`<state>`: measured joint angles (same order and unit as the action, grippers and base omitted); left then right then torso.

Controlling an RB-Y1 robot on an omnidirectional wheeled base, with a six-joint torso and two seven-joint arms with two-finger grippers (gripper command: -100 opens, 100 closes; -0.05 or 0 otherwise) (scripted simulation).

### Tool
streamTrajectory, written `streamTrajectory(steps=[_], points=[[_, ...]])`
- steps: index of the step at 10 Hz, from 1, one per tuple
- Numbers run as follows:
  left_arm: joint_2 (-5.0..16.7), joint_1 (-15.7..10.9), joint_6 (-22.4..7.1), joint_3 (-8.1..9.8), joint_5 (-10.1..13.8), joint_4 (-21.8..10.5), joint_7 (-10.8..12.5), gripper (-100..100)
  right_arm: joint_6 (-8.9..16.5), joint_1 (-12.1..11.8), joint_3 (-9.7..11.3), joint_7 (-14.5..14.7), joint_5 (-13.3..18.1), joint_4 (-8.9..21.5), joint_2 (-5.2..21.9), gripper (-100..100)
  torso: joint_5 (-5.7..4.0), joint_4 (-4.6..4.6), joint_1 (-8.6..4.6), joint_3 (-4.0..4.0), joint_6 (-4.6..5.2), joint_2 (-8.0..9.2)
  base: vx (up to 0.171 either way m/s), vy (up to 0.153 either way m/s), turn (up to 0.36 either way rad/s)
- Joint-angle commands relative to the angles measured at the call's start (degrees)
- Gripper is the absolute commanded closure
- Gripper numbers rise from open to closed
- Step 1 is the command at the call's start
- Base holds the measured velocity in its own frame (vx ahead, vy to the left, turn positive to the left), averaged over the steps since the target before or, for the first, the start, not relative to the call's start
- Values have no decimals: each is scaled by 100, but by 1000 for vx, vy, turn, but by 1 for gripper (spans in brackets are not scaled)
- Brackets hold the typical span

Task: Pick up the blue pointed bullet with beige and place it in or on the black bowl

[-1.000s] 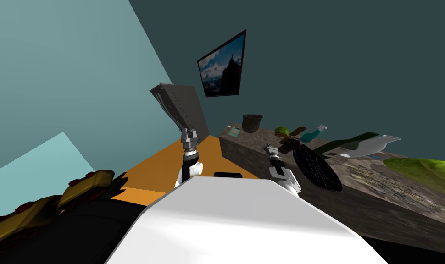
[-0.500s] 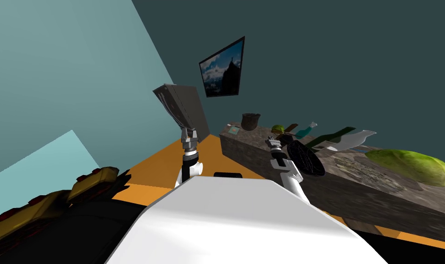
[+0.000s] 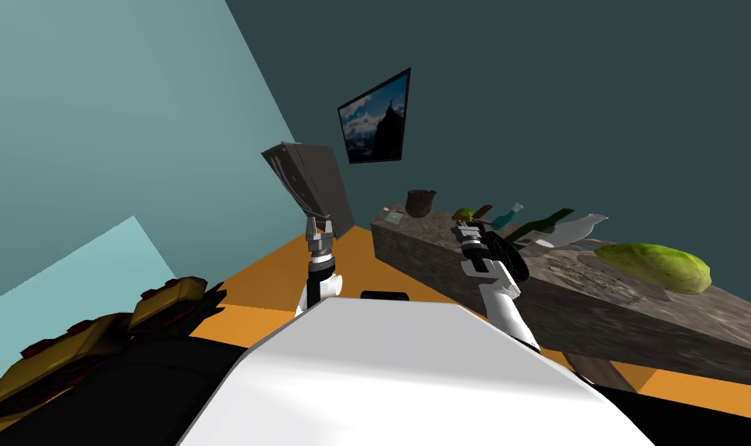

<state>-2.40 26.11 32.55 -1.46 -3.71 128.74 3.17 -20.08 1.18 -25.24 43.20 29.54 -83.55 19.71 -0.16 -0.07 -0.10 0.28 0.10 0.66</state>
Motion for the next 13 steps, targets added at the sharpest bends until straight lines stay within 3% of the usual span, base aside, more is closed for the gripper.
streamTrajectory(steps=[1, 4, 8, 13], points=[[0, 0, 0, 0, 0, 0, 0, 0, 57, 163, 19, -92, -8, 40, 187, 100, 0, 0, 0, 0, 0, 0, -123, -27, -6], [0, 0, 0, 0, 0, 0, 0, 0, 236, 144, 104, -397, -36, 32, 532, 100, -7, -4, -22, -5, 2, -7, -123, -57, 10], [2, 1, 0, 2, 0, 0, 0, 0, 503, -282, 184, -859, -109, 390, 851, 100, -34, -20, -100, -32, 13, -48, -44, -177, 36], [2, 2, 0, 2, 0, 0, 0, 0, 677, -629, 201, -1114, -149, 649, 1014, 100, -36, -24, -93, -44, 10, -68, -4, -151, 28]])
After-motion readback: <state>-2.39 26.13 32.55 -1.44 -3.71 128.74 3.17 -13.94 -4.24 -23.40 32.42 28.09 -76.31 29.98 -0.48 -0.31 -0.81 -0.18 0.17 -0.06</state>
